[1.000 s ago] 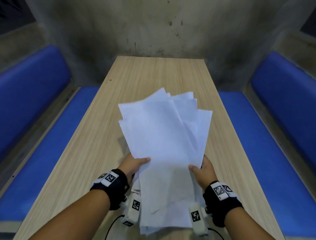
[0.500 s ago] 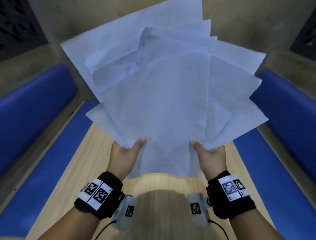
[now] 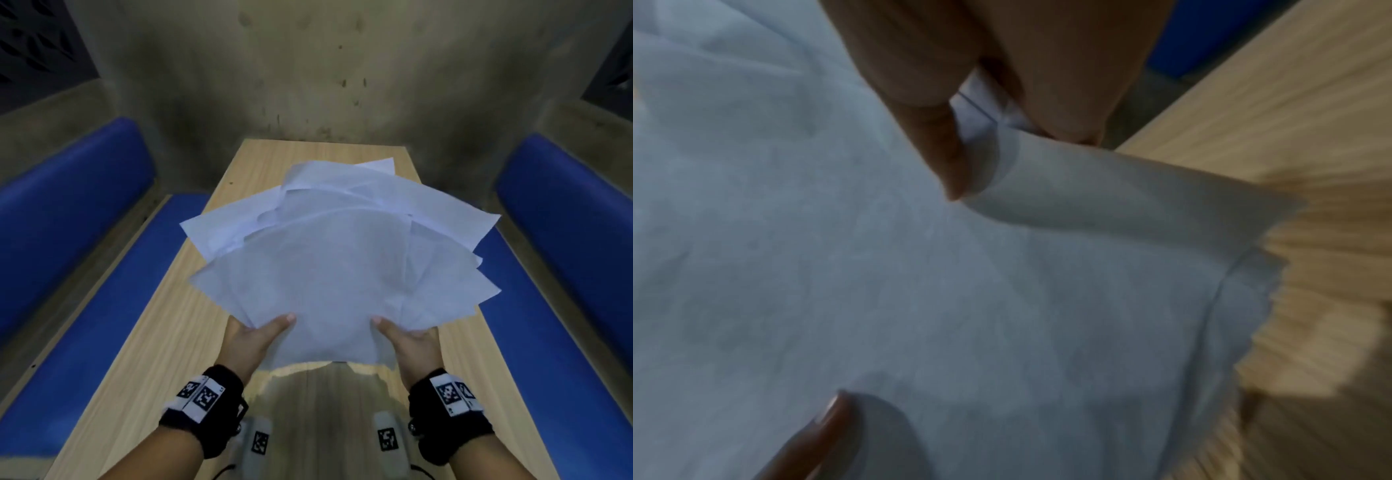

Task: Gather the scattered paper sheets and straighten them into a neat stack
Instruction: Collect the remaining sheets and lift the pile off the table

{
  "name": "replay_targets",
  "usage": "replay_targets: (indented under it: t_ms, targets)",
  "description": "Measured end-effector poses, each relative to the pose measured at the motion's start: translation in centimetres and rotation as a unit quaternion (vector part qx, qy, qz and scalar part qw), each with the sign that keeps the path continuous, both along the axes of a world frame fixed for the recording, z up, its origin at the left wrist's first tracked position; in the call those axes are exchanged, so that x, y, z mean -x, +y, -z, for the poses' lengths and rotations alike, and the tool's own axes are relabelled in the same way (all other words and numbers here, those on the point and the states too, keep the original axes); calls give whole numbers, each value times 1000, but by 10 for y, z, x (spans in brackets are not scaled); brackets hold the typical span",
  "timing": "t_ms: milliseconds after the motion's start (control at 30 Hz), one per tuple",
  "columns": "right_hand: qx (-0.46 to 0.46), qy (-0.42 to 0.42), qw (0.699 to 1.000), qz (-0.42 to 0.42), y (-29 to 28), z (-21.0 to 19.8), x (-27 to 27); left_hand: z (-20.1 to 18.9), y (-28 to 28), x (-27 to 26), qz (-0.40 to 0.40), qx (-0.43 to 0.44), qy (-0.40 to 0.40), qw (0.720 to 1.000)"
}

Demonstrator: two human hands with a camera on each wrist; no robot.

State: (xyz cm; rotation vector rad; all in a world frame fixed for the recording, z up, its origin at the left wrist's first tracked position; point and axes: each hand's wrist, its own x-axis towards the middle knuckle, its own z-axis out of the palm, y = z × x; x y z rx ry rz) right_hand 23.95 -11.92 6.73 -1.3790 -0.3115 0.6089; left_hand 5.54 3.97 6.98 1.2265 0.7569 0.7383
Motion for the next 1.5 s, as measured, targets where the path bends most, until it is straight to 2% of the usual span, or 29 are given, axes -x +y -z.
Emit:
replay_targets:
  t_ms: [200, 300, 500, 633, 733, 867, 967, 1000, 1033, 1067, 1100, 1133, 1167, 1200, 1233, 1300, 1333, 1400, 1433, 1500]
  targets:
    - [-19, 34, 997, -73, -2, -14, 9, -3, 3, 3, 44, 8, -3, 999]
    - [-54, 16, 997, -46, -4, -21, 8, -9, 0, 3, 39, 7, -25, 999]
    - [-68, 3, 995, -73, -2, -28, 6, -15, 0, 1, 58, -8, -13, 998]
    - [-106, -4, 992, -72, -4, -34, -9, -30, 12, 2, 66, -16, -38, 997]
    - [-111, -19, 989, -91, -4, -36, -11, -43, 11, 1, 80, -50, -30, 995]
    - [-112, -23, 991, -72, -3, -37, -11, -61, 12, -1, 48, -84, -34, 995]
    - [-83, -37, 995, -50, -5, -34, -8, -73, 15, 1, 44, -154, 21, 987]
    - [-84, -38, 995, -43, -5, -34, -6, -82, 14, 2, 21, -204, 34, 978]
    - [-85, -36, 995, -40, -5, -34, -5, -95, 12, 2, -12, -292, 47, 955]
    - [-86, -35, 995, -38, -5, -35, -5, -110, 9, 1, -36, -408, 67, 910]
    - [-87, -37, 995, -36, -5, -35, -5, -126, 5, -1, -51, -526, 97, 843]
    - [-87, -39, 995, -37, -4, -36, -5, -141, -1, -7, -58, -625, 143, 765]
    - [-85, -39, 995, -40, -4, -37, -6, -155, -9, -15, -48, -695, 197, 690]
    - [-83, -40, 995, -43, -3, -38, -5, -165, -17, -25, -17, -732, 256, 631]
    - [-80, -42, 995, -46, -3, -39, -5, -173, -24, -35, 32, -739, 316, 594]
    - [-71, -43, 995, -51, -3, -41, -5, -176, -30, -54, 135, -705, 416, 558]
    - [-67, -39, 995, -56, -4, -42, -5, -174, -29, -61, 160, -695, 439, 546]
    - [-61, -36, 994, -79, -5, -46, -5, -169, -25, -68, 182, -711, 433, 523]
    - [-59, -39, 993, -93, -5, -48, -5, -168, -23, -70, 196, -713, 425, 521]
    - [-58, -54, 990, -120, -4, -51, -5, -165, -20, -74, 222, -696, 417, 541]
